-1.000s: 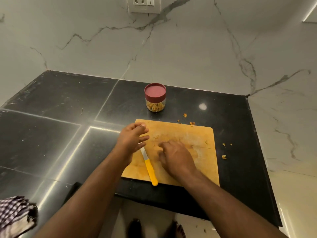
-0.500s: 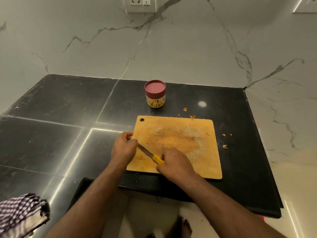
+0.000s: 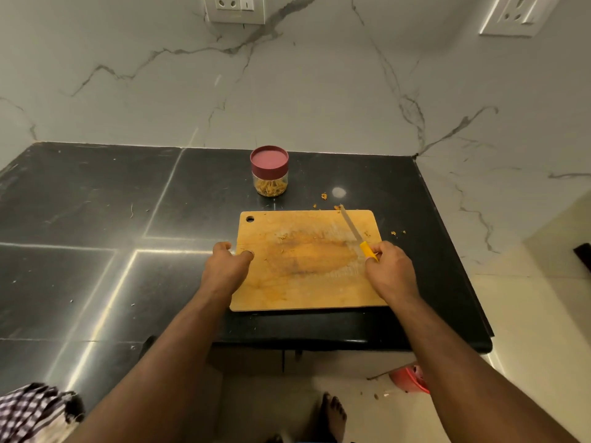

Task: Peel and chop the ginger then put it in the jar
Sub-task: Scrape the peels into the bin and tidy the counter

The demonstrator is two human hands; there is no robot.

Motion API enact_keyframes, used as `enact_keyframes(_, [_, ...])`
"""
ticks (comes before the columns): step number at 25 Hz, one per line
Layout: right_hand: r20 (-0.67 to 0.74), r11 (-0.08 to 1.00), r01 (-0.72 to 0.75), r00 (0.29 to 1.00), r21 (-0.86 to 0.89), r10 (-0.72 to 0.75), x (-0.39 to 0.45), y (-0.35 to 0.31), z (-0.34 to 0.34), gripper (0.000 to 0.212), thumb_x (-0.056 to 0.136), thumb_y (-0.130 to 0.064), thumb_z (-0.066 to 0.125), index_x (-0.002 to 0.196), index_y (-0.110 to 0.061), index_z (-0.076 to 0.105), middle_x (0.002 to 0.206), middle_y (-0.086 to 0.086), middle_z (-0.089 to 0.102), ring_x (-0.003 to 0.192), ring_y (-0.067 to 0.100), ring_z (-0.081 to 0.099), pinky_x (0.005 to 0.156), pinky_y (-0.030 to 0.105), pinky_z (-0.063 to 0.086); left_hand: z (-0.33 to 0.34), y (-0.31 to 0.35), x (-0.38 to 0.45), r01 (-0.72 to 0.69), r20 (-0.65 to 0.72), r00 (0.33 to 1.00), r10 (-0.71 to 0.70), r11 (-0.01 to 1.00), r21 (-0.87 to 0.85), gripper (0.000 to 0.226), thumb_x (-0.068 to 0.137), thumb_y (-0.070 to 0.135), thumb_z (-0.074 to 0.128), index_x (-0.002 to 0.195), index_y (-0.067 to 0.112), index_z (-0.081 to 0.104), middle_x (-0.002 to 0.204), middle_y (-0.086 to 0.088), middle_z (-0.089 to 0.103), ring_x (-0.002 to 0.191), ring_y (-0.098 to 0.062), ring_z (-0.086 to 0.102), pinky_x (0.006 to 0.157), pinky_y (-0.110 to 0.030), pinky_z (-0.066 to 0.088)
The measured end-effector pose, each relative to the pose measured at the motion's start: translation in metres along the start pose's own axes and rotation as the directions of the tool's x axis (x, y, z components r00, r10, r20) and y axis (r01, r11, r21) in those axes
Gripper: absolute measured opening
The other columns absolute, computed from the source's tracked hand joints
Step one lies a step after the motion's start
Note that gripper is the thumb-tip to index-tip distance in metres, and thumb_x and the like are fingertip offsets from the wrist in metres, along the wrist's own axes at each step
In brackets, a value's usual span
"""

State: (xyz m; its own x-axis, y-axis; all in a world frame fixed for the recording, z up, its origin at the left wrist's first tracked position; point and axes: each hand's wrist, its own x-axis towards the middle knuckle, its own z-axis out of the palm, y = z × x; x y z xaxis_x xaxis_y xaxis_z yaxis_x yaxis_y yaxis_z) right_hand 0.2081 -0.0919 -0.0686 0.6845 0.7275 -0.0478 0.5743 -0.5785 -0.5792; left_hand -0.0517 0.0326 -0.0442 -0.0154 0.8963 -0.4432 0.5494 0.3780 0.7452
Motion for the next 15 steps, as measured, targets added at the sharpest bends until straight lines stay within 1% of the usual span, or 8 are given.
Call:
enact_keyframes(1, [-0.014,1.000,-0.001,1.000,0.019,0.001,0.001,0.000,-0.001,0.019,0.089,-0.015,0.059,0.106,-0.020,0.065,0.100,0.000,0.062,0.088,0.017,0.057,0.064,0.027,0.041,-0.003,0.002,0.001,0.032,0.019,0.999,-0.031,0.998,-0.050,0.059,0.095,0.037,0.062,0.144,0.014,0.040,0.139,-0.014,0.051,0.119,-0.034,0.053,0.097,-0.050,0.048])
enact_keyframes(3, [-0.025,0.999,-0.008,1.000,0.040,0.009,0.002,0.001,-0.003,0.017,0.090,-0.017,0.060,0.106,-0.020,0.064,0.098,-0.001,0.062,0.085,0.015,0.057,0.057,0.022,0.037,-0.008,0.006,0.004,0.102,0.078,0.993,-0.086,0.970,-0.220,0.047,0.095,0.041,0.062,0.130,0.011,0.051,0.129,-0.014,0.058,0.113,-0.036,0.057,0.097,-0.056,0.049])
enact_keyframes(5, [-0.029,0.999,-0.014,0.999,0.036,0.015,0.001,0.002,-0.005,0.017,0.091,-0.019,0.061,0.108,-0.020,0.064,0.098,-0.001,0.063,0.084,0.014,0.058,0.056,0.020,0.036,-0.015,0.009,0.001,0.218,0.241,0.962,-0.127,0.888,-0.405,0.045,0.096,0.047,0.059,0.125,0.014,0.056,0.118,-0.012,0.065,0.106,-0.038,0.063,0.092,-0.062,0.051])
enact_keyframes(7, [-0.029,0.999,-0.014,0.999,0.043,0.015,-0.002,0.003,-0.005,0.018,0.092,-0.020,0.061,0.110,-0.020,0.063,0.100,-0.001,0.063,0.085,0.015,0.058,0.057,0.021,0.037,-0.019,0.003,-0.005,0.303,0.426,0.901,-0.078,0.816,-0.492,0.048,0.099,0.055,0.047,0.129,0.019,0.057,0.119,-0.013,0.069,0.106,-0.039,0.066,0.085,-0.063,0.054])
enact_keyframes(8, [-0.028,0.999,-0.012,1.000,0.049,0.013,-0.004,0.003,-0.005,0.018,0.092,-0.021,0.061,0.110,-0.020,0.063,0.101,0.000,0.063,0.086,0.015,0.058,0.057,0.022,0.038,-0.019,-0.003,-0.007,0.310,0.471,0.881,-0.041,0.802,-0.510,0.050,0.100,0.057,0.040,0.133,0.023,0.055,0.120,-0.013,0.069,0.107,-0.039,0.066,0.082,-0.062,0.056])
enact_keyframes(10, [-0.029,0.998,-0.007,1.000,0.067,0.009,-0.007,0.002,-0.007,0.017,0.092,-0.022,0.061,0.109,-0.019,0.063,0.100,0.001,0.063,0.085,0.015,0.058,0.059,0.024,0.039,-0.017,-0.014,-0.011,0.286,0.468,0.883,0.015,0.775,-0.564,0.050,0.102,0.058,0.033,0.137,0.028,0.053,0.122,-0.012,0.068,0.106,-0.037,0.067,0.074,-0.057,0.058])
enact_keyframes(12, [-0.045,0.996,0.010,0.999,0.088,-0.006,-0.015,0.000,-0.012,0.016,0.093,-0.024,0.061,0.108,-0.020,0.063,0.099,0.000,0.063,0.083,0.014,0.058,0.059,0.024,0.039,-0.016,-0.021,-0.017,0.242,0.420,0.906,0.056,0.744,-0.623,0.049,0.102,0.055,0.034,0.138,0.027,0.052,0.119,-0.011,0.069,0.102,-0.035,0.069,0.065,-0.053,0.059])
enact_keyframes(15, [-0.108,0.988,0.104,0.990,0.110,-0.092,-0.039,-0.007,-0.027,0.013,0.095,-0.027,0.060,0.106,-0.021,0.061,0.097,-0.004,0.061,0.082,0.010,0.057,0.062,0.022,0.042,-0.017,-0.028,-0.022,0.204,0.361,0.930,0.070,0.718,-0.666,0.049,0.102,0.054,0.036,0.137,0.023,0.052,0.117,-0.012,0.069,0.097,-0.035,0.070,0.058,-0.049,0.059])
